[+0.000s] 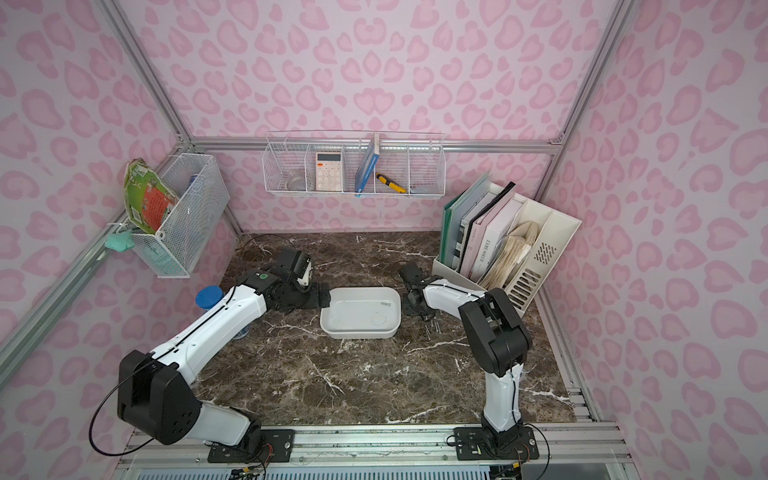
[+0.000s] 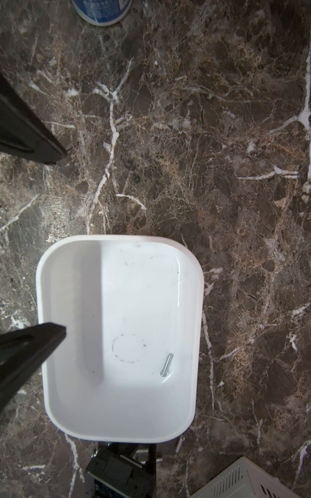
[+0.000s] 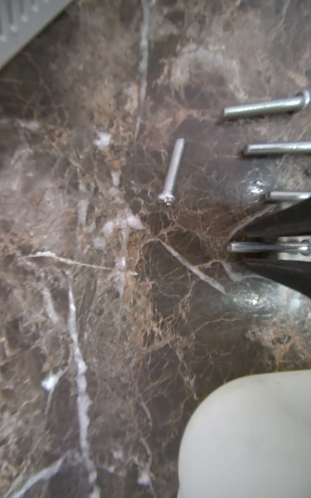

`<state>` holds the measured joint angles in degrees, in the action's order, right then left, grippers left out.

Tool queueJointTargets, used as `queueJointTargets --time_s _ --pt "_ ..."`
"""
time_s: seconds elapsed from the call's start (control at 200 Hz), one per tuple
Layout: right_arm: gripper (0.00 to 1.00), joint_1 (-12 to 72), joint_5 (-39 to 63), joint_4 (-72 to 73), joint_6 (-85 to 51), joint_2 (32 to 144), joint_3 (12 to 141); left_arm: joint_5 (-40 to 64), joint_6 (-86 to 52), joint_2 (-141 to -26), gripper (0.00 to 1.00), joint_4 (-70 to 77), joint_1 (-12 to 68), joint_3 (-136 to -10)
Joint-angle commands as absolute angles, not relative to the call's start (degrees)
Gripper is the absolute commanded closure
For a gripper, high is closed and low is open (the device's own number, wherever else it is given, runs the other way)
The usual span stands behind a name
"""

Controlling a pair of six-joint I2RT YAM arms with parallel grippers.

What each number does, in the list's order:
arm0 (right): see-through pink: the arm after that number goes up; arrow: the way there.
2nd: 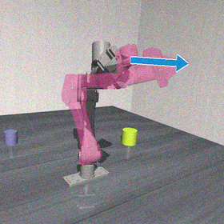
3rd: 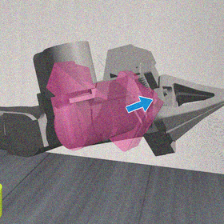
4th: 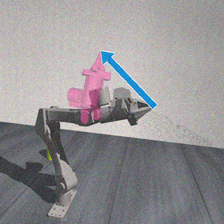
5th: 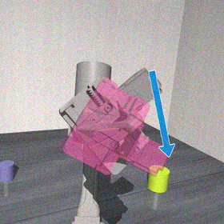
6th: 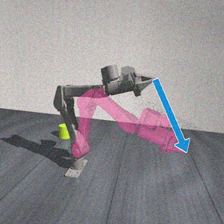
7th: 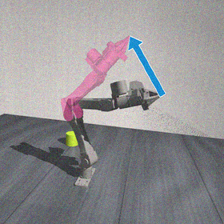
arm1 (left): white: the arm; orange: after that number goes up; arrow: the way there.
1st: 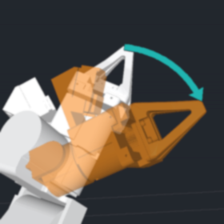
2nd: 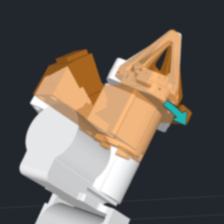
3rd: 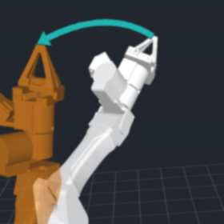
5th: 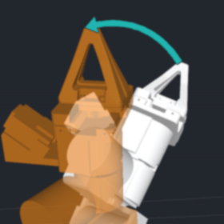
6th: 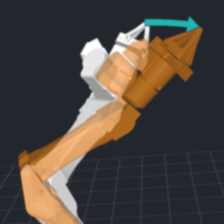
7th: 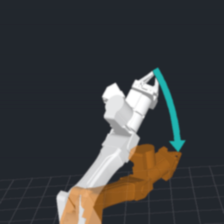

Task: Take out the screws from the storage box
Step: Place the screw at the center of the board.

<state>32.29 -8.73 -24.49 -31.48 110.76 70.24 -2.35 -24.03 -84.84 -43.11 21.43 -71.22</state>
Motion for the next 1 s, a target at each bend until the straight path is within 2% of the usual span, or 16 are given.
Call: queueJointTargets --time_s 0.0,0.255,0.595,0.995 --pt "0.72 33.27 -9.38 -27.39 -34.68 110.29 69.73 -0.88 -24.68 -85.08 0.03 -43.6 21.45 -71.61" --pt "0.67 35.49 -17.23 -32.62 -39.04 106.55 71.74 1.04 -25.55 -83.07 0.03 -41.98 21.49 -70.29" --pt "0.66 37.87 -19.39 -34.42 -41.04 101.83 73.7 0.79 -25.4 -80.62 0.03 -41.98 22.04 -69.78" --pt "0.66 38.67 -14.82 -27.39 -38.01 91.49 69.89 -3.75 -25.05 -79.2 0.03 -41.78 22.15 -69.12"
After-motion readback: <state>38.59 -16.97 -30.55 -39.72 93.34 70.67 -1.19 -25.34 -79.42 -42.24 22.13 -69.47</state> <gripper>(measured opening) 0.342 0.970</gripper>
